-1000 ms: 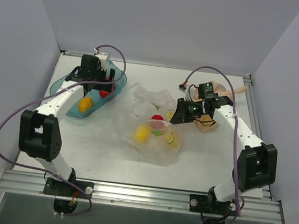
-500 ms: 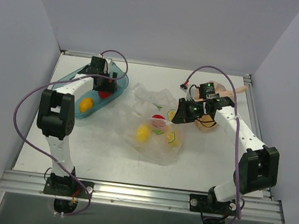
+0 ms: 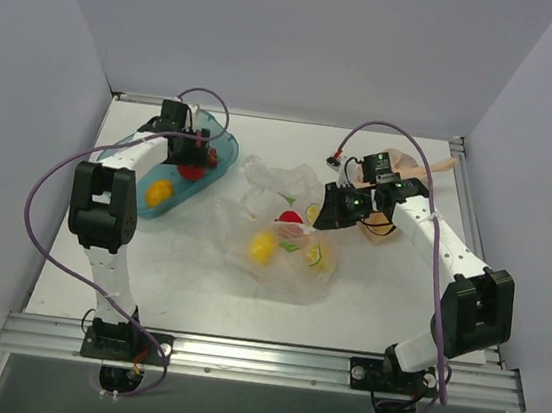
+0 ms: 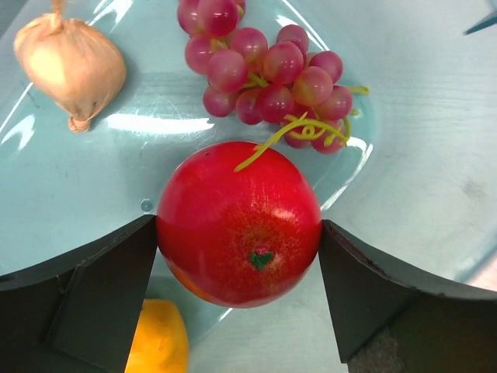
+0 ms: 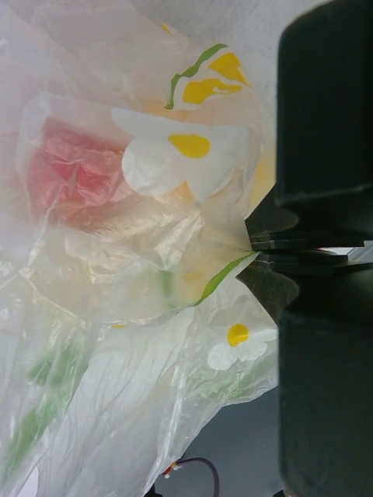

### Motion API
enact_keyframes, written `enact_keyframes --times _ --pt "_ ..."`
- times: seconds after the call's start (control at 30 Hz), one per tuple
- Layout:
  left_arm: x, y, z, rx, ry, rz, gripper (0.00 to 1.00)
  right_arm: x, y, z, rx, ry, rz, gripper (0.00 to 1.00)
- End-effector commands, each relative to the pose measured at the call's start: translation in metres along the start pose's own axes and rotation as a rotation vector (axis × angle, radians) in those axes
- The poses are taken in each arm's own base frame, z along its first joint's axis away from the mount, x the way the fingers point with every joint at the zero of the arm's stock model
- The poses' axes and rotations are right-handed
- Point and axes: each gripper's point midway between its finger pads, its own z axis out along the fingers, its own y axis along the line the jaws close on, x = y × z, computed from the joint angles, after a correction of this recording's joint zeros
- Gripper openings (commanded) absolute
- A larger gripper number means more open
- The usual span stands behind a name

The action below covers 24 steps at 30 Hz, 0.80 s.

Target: Place the fake fruits into the plastic bag and tie a complex knot

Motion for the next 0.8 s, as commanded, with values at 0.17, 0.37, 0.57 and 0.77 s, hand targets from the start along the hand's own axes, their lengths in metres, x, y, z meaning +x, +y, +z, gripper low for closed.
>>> enact_keyframes --times 0.17,0.37,0.57,0.77 --pt "-0.064 -0.034 -0.158 0.367 -0.34 -0.031 0.83 -0.007 0.011 -0.005 -0.009 -0.001 -0.057 0.0" --pt "0.001 -0.076 -0.196 0.537 -0.242 0.022 0.81 -0.009 0.016 -0.003 -0.019 -0.001 -0.063 0.0" --pt "0.068 -0.127 -0.213 0.726 -0.125 0.05 0.8 -0.015 0.017 -0.004 -0.025 -0.01 -0.062 0.0" --pt "0.083 -0.197 -0.256 0.906 -0.181 0.185 0.83 -0.009 0.023 0.003 -0.081 0.016 -0.022 0.0"
